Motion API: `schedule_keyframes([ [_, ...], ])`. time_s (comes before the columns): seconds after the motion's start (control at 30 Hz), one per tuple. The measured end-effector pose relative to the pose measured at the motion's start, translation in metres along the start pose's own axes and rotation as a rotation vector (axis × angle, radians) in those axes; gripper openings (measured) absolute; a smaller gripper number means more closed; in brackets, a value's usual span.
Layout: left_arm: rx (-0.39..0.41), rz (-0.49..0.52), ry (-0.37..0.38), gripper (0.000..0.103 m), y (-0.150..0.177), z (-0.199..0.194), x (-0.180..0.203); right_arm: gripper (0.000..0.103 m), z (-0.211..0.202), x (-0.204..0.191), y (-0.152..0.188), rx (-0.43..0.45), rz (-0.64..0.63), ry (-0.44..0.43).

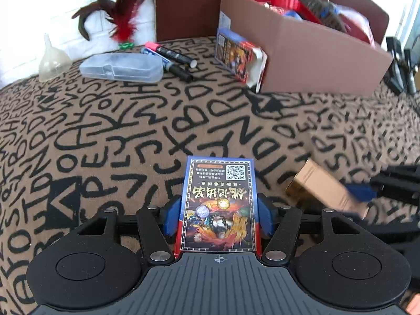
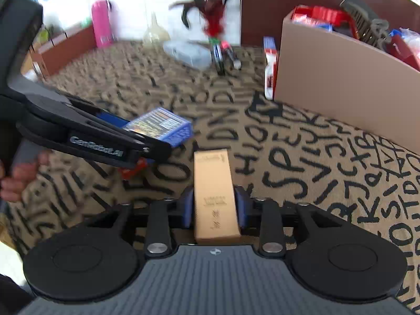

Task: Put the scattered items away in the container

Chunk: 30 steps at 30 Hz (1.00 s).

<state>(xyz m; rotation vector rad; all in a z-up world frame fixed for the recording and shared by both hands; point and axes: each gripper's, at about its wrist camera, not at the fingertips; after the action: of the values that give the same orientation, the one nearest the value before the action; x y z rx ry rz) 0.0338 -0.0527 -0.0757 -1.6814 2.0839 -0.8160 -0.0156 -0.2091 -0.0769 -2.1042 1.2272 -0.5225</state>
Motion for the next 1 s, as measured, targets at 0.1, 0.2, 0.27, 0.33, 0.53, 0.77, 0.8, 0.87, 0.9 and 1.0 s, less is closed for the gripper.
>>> schedule_keyframes([
  [0.1,0.026,0.046,-0.034,0.063,0.001,0.004,0.008,0.034,0.005,0.002,-0.001,0.009,0.014,0.002],
  [0.2,0.026,0.043,-0.038,0.061,-0.002,0.005,0.009,0.034,0.007,0.003,-0.001,0.016,0.038,0.000],
  [0.27,0.006,0.014,-0.015,0.060,-0.007,0.001,0.007,0.034,0.005,0.008,-0.001,0.026,0.082,-0.016],
  [0.33,0.008,-0.021,0.045,0.060,-0.013,-0.007,0.007,0.034,-0.003,0.016,-0.001,0.048,0.143,-0.040],
  [0.53,0.144,0.014,0.161,0.060,-0.050,-0.050,0.032,0.034,-0.041,0.040,-0.016,0.168,0.179,-0.023],
  [0.77,0.286,0.070,0.209,0.061,-0.137,-0.074,0.075,0.034,-0.084,0.086,-0.063,0.339,0.161,0.080],
  [0.8,0.294,0.060,0.213,0.061,-0.150,-0.073,0.080,0.034,-0.088,0.095,-0.070,0.360,0.164,0.097],
  [0.87,0.298,0.026,0.227,0.061,-0.177,-0.066,0.086,0.034,-0.094,0.114,-0.086,0.398,0.170,0.145],
  [0.9,0.299,0.010,0.229,0.061,-0.191,-0.061,0.088,0.034,-0.095,0.123,-0.093,0.410,0.172,0.167],
  [1.0,0.301,-0.018,0.210,0.061,-0.226,-0.039,0.092,0.034,-0.093,0.154,-0.114,0.433,0.201,0.213],
])
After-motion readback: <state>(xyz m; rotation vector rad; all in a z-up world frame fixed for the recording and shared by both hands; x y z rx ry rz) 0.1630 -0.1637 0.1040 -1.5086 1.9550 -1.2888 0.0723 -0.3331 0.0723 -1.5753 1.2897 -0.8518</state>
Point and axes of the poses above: each gripper's, at about its wrist camera, not at the fingertips, and z roughly the way its jaws point, x to its right, y to its underside, and after that the axes turned 5 degrees about -z, right-handed
